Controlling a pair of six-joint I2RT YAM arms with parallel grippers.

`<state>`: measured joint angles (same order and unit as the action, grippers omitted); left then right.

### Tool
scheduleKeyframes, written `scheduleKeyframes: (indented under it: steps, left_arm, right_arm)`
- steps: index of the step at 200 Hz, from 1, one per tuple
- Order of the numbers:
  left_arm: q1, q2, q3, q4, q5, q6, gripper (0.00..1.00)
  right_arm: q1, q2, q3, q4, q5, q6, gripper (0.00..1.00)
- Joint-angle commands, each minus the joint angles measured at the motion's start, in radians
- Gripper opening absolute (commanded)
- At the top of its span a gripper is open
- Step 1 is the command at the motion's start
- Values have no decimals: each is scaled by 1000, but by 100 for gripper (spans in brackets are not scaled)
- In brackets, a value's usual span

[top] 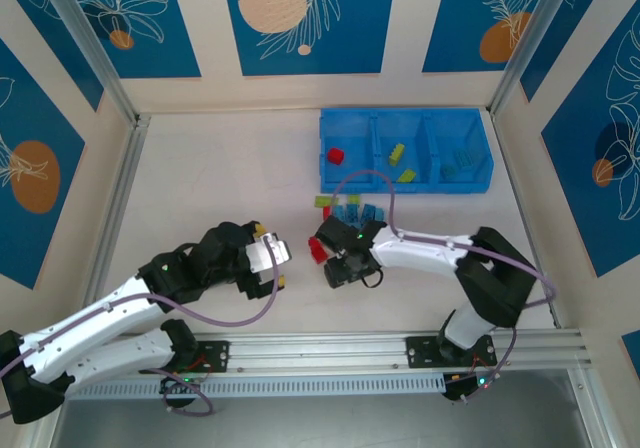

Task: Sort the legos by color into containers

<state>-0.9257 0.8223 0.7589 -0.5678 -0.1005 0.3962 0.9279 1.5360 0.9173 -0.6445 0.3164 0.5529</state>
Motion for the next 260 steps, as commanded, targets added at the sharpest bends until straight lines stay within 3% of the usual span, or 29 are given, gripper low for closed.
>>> scheduleKeyframes:
  steps: [1,23,44,71,106,140,171,196,226,260]
  left_arm:
    - [8,-18,-12,7,24,17,100]
    - [8,-13,-10,4,16,21,100]
    - [10,-8,-7,6,20,18,100]
    - [10,-11,-9,3,17,17,100]
    - [11,-12,-4,-8,-9,15,100]
    - [11,-11,-4,-10,-18,11,100]
    - [12,6,4,-12,-17,-15,100]
    - [25,29,24,-13,-17,-71,100]
    - [47,45,69,-3,-28,-180,100]
    - [48,143,168,-6,-47,-567,100]
  right_arm:
    - [-30,-174,9,-9,-12,26,53]
    - [-152,-305,33,41,1,3,51]
    - [-378,-316,84,114,-9,-57,51]
    - [-656,-108,264,151,-113,-111,50]
    - [-794,228,605,31,-185,-96,53]
    - [-826,409,863,-116,-217,-45,73]
    - [-823,388,935,-221,-188,-7,83]
    - [-808,269,859,-215,-216,-15,87]
    - [-756,22,672,-216,-254,-34,88]
    - [-611,-318,390,-227,-340,-68,88]
